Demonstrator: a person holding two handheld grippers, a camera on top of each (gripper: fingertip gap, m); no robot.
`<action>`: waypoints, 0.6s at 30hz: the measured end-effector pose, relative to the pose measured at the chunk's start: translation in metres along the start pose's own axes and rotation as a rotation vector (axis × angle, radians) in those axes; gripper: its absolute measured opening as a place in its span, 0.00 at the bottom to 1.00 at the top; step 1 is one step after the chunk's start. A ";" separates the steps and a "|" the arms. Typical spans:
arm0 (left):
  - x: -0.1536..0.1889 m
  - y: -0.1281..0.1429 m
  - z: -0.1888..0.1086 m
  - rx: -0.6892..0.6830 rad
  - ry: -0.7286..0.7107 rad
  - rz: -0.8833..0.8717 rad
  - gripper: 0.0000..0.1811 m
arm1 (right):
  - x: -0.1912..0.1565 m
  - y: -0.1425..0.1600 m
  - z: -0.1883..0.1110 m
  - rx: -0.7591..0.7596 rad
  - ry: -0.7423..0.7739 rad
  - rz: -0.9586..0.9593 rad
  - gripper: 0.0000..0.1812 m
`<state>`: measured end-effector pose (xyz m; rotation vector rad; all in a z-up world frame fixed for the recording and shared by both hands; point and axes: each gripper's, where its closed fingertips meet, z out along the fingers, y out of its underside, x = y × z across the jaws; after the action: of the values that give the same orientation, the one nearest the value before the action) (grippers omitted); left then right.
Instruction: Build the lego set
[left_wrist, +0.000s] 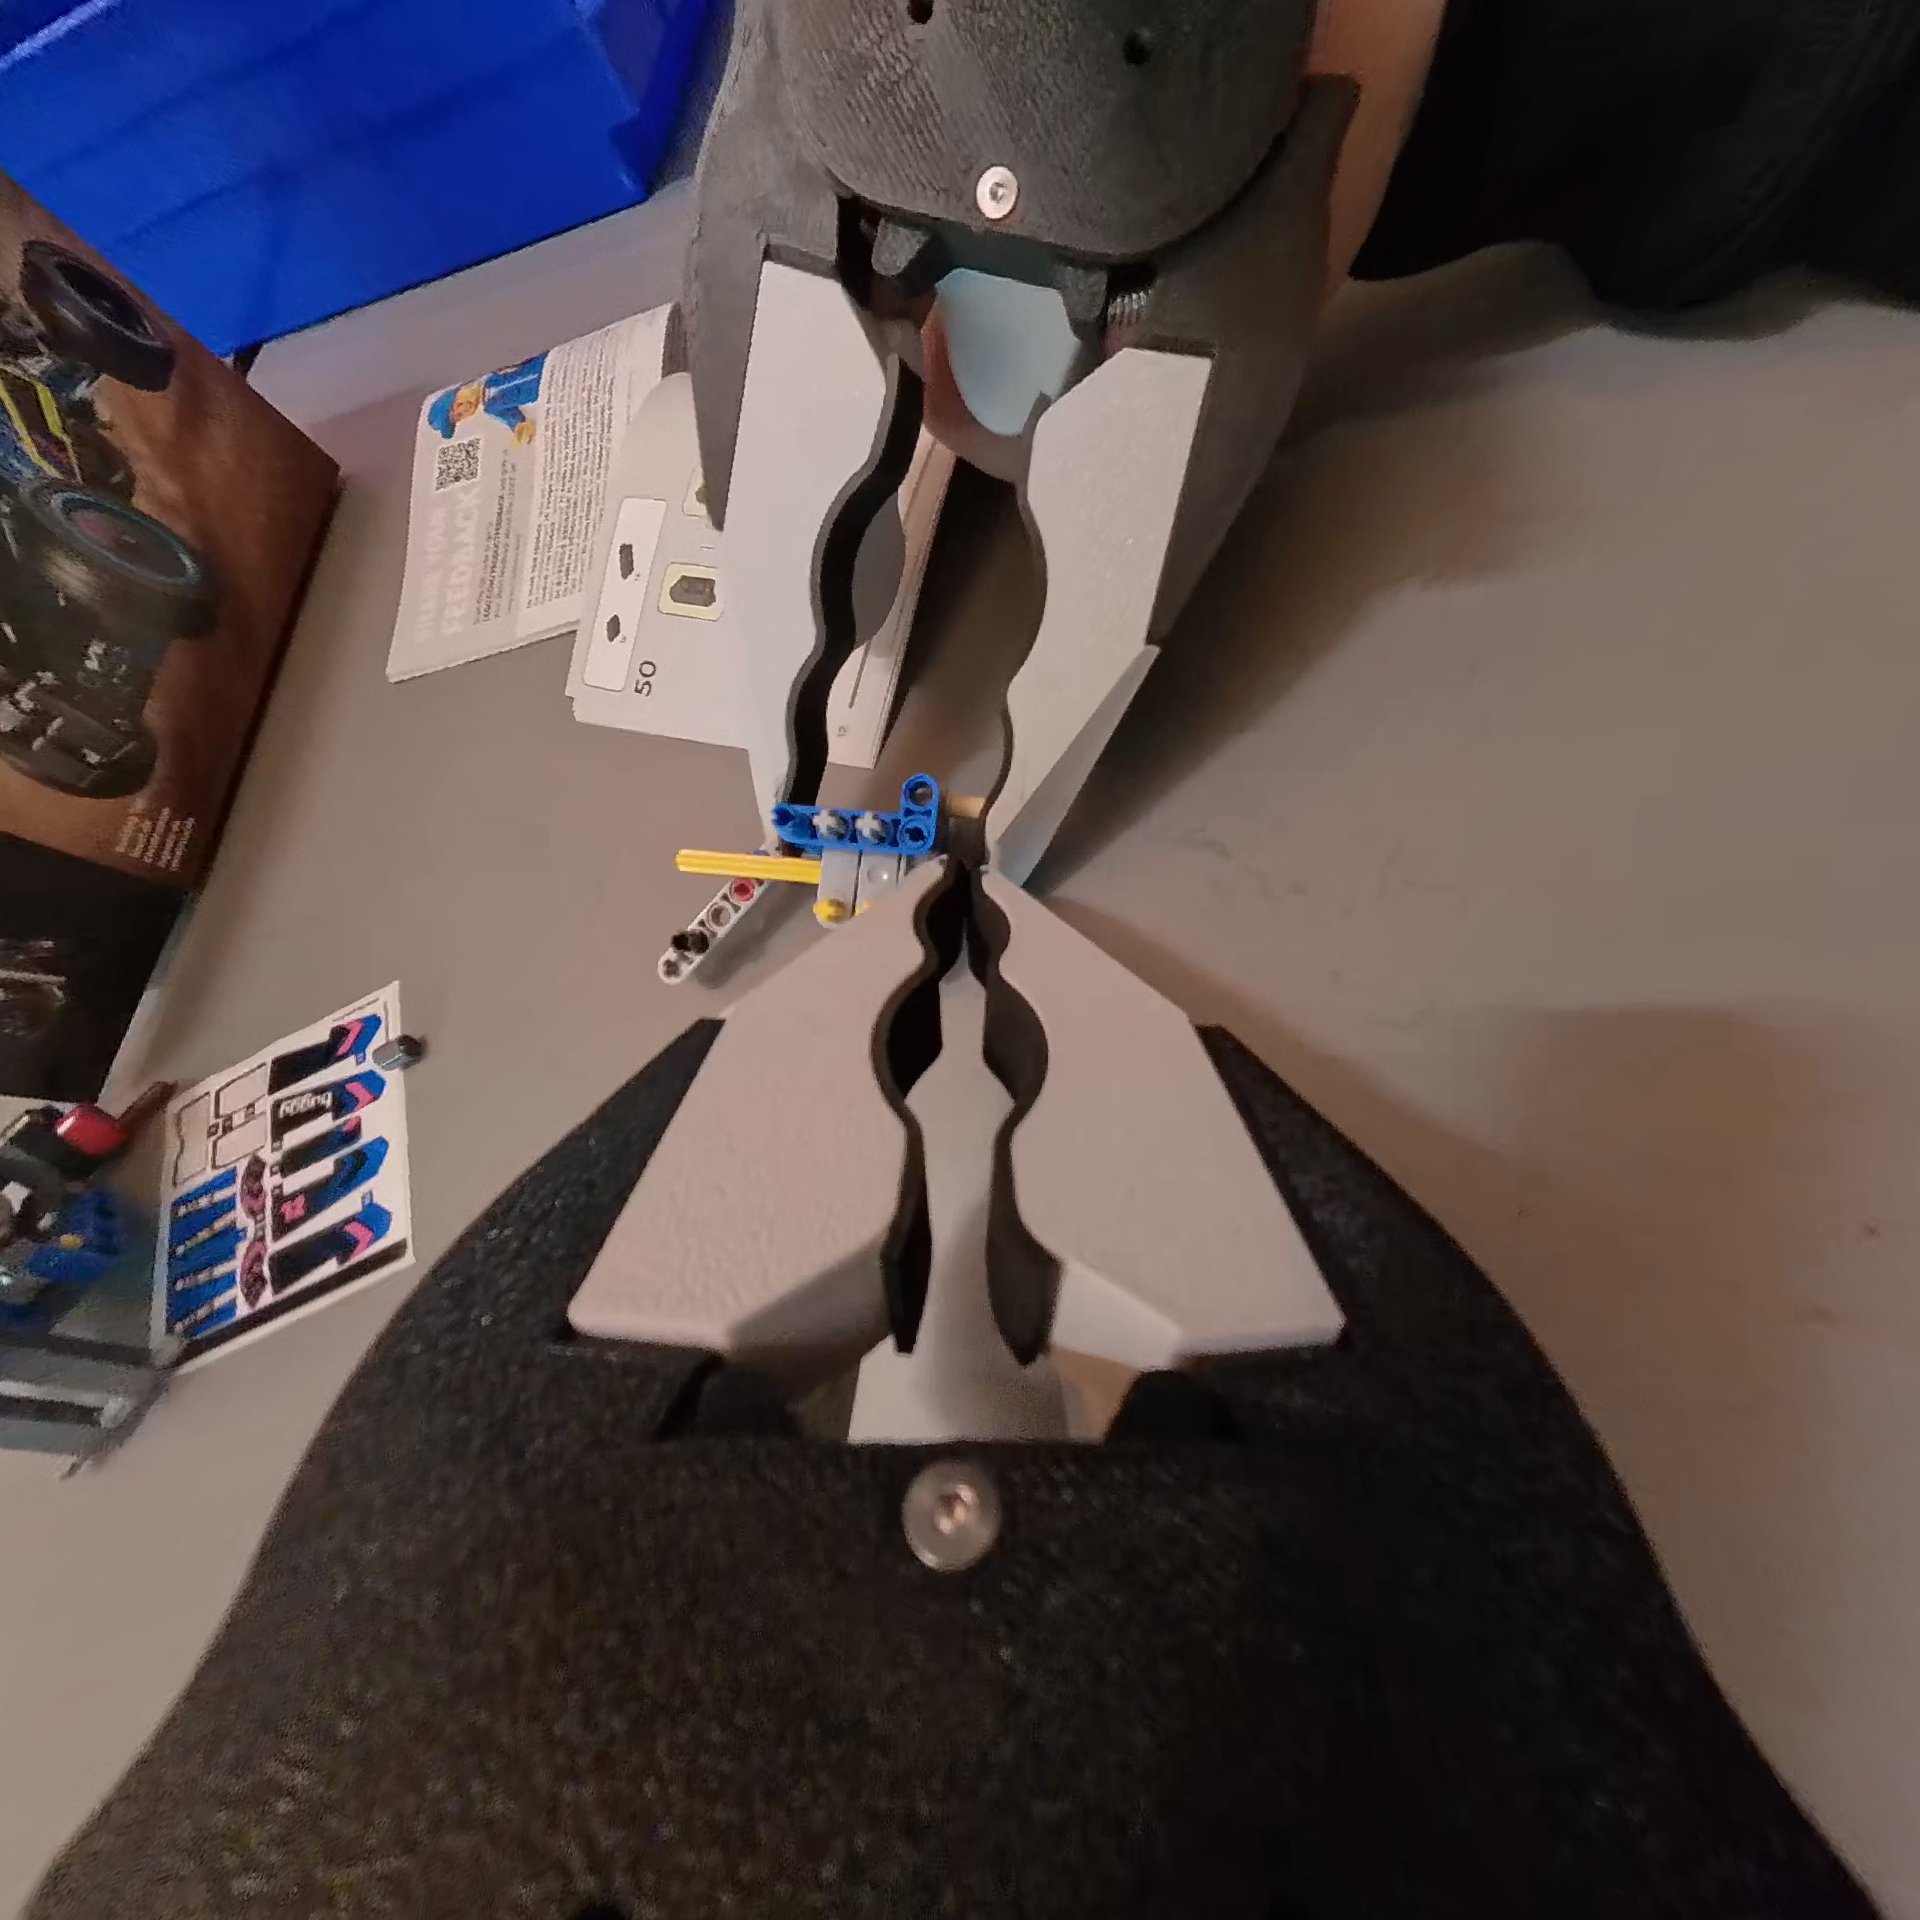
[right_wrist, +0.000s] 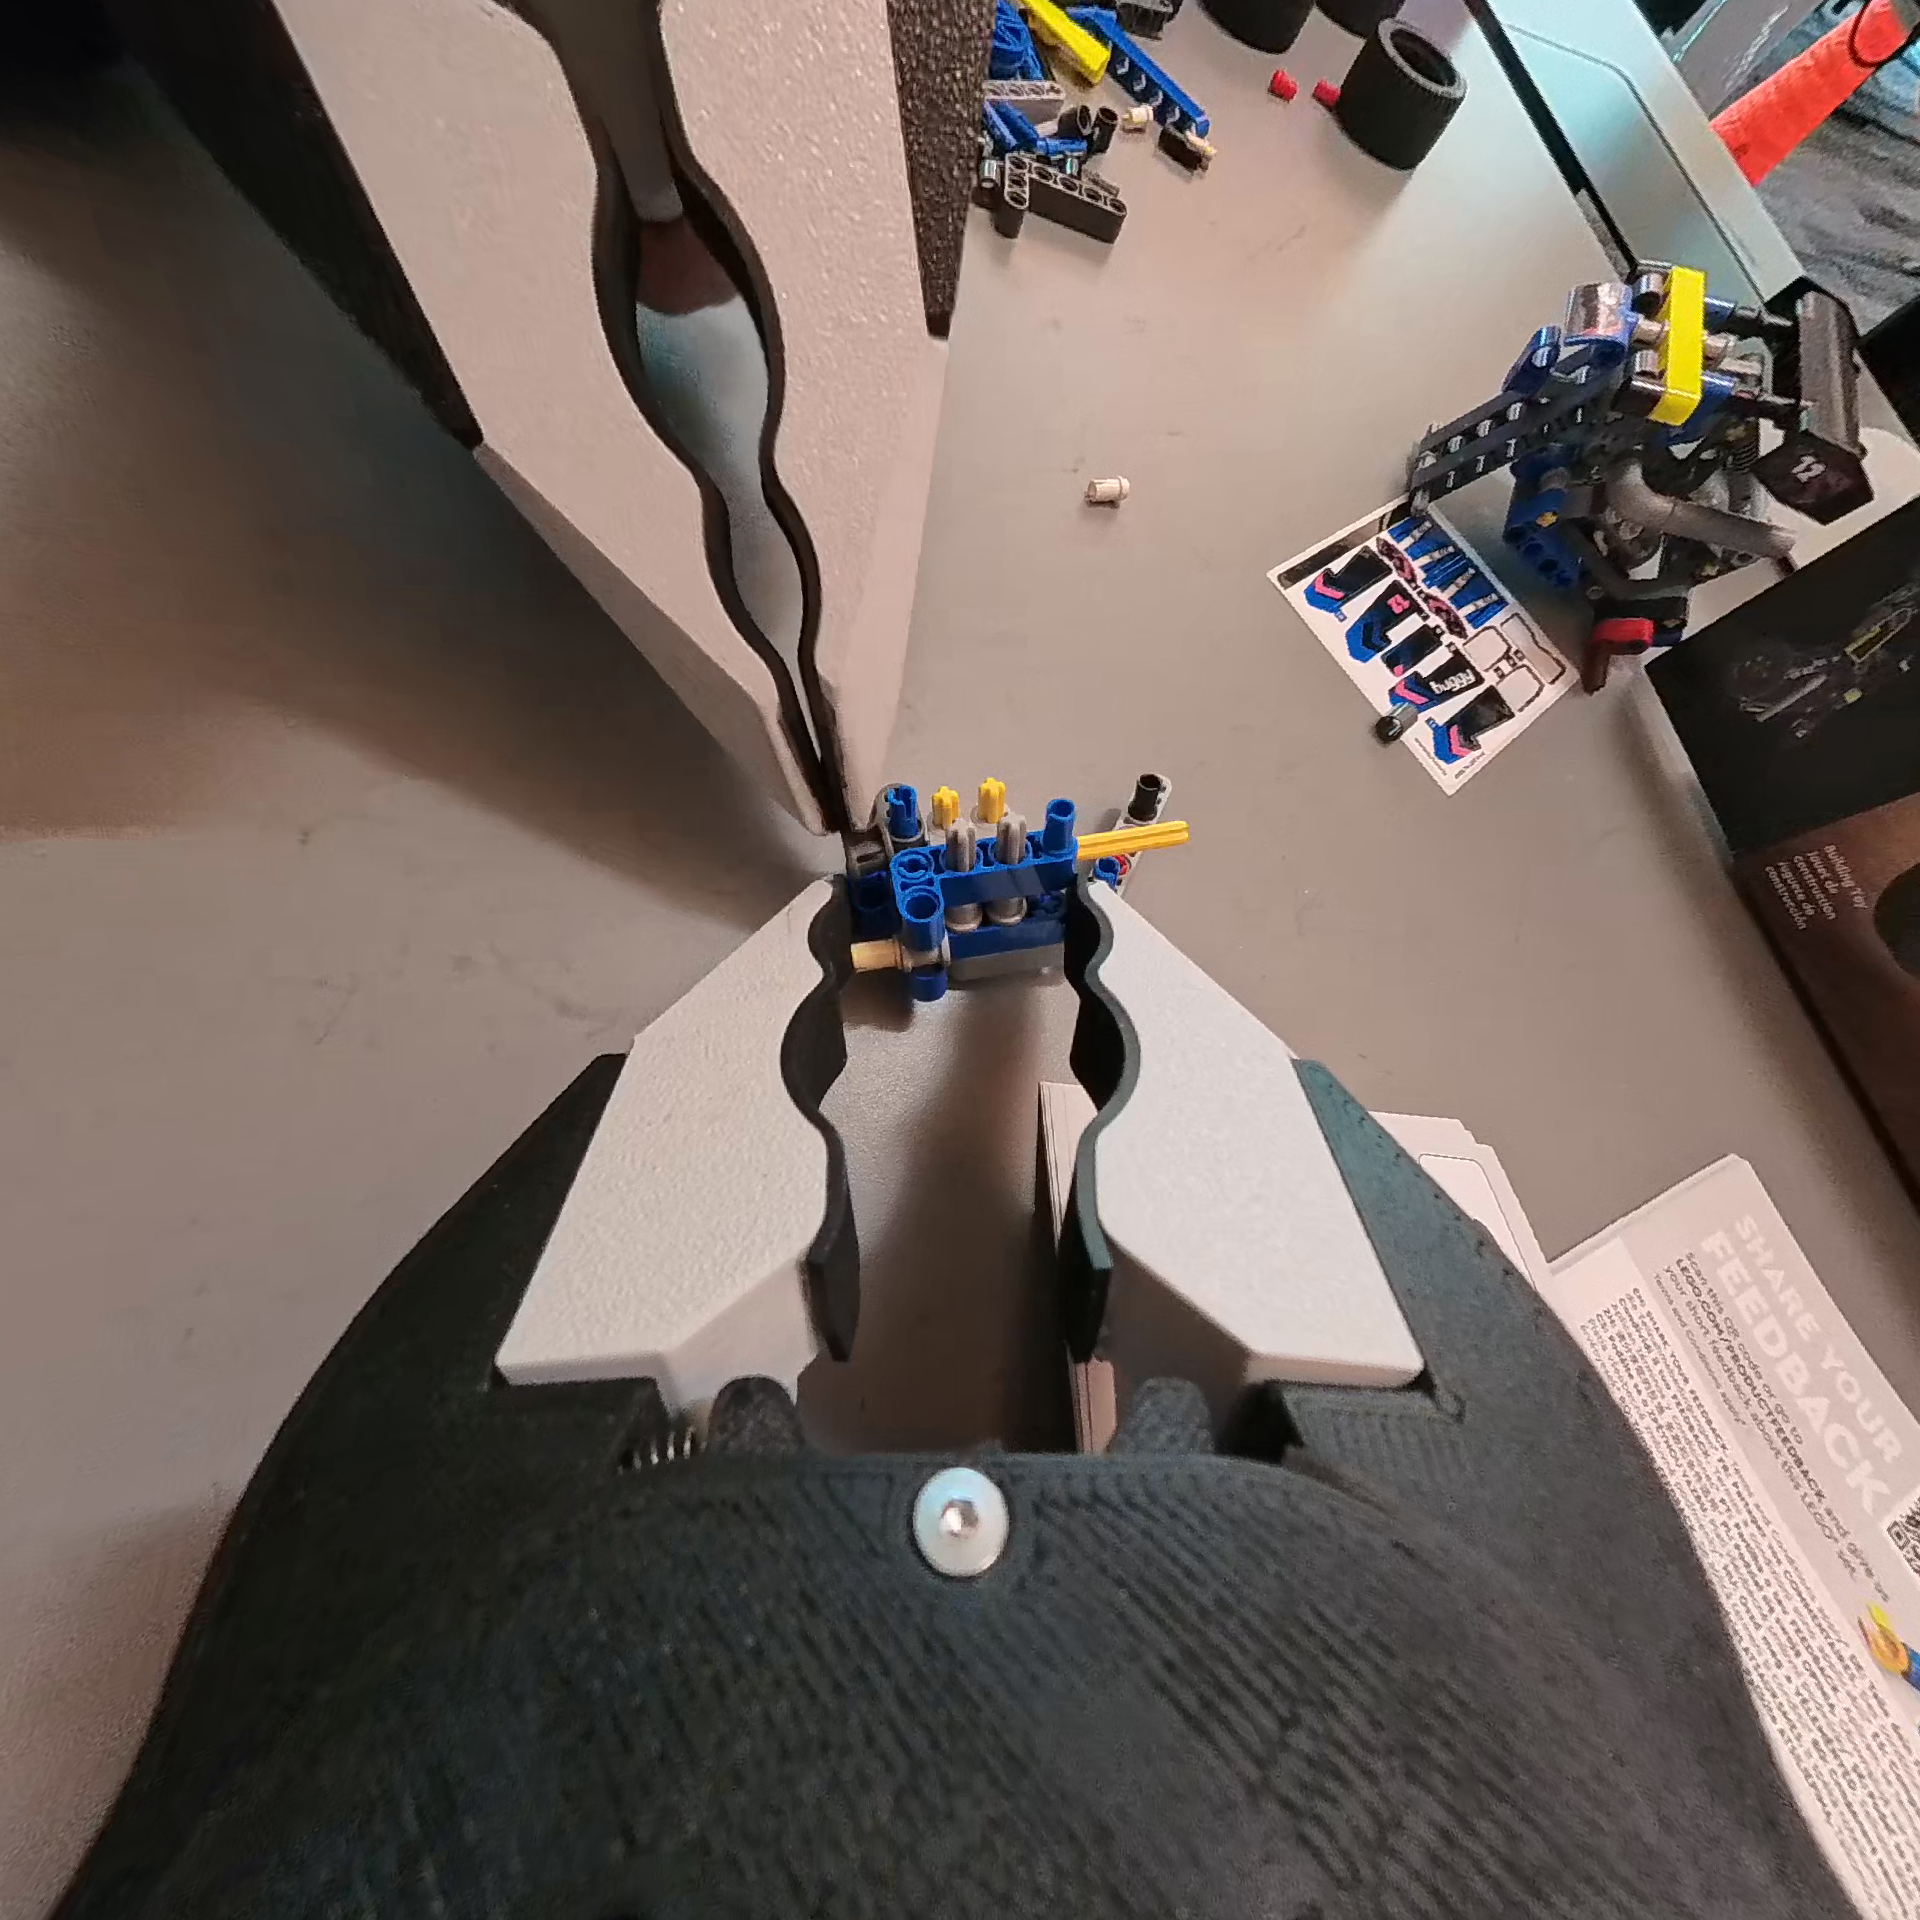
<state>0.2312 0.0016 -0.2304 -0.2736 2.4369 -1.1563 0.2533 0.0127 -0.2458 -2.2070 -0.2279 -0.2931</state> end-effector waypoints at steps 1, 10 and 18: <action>0.000 0.000 -0.001 0.022 0.001 0.003 0.00 | 0.000 0.000 0.000 0.001 0.001 -0.001 0.22; 0.000 0.004 -0.007 0.093 0.044 0.103 0.00 | 0.000 0.000 0.000 0.001 -0.003 0.001 0.22; 0.000 0.005 -0.007 0.100 0.092 0.077 0.00 | 0.000 0.000 0.000 0.001 -0.003 0.001 0.22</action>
<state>0.2278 0.0092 -0.2303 -0.0974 2.4357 -1.2776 0.2533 0.0128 -0.2459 -2.2067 -0.2284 -0.2897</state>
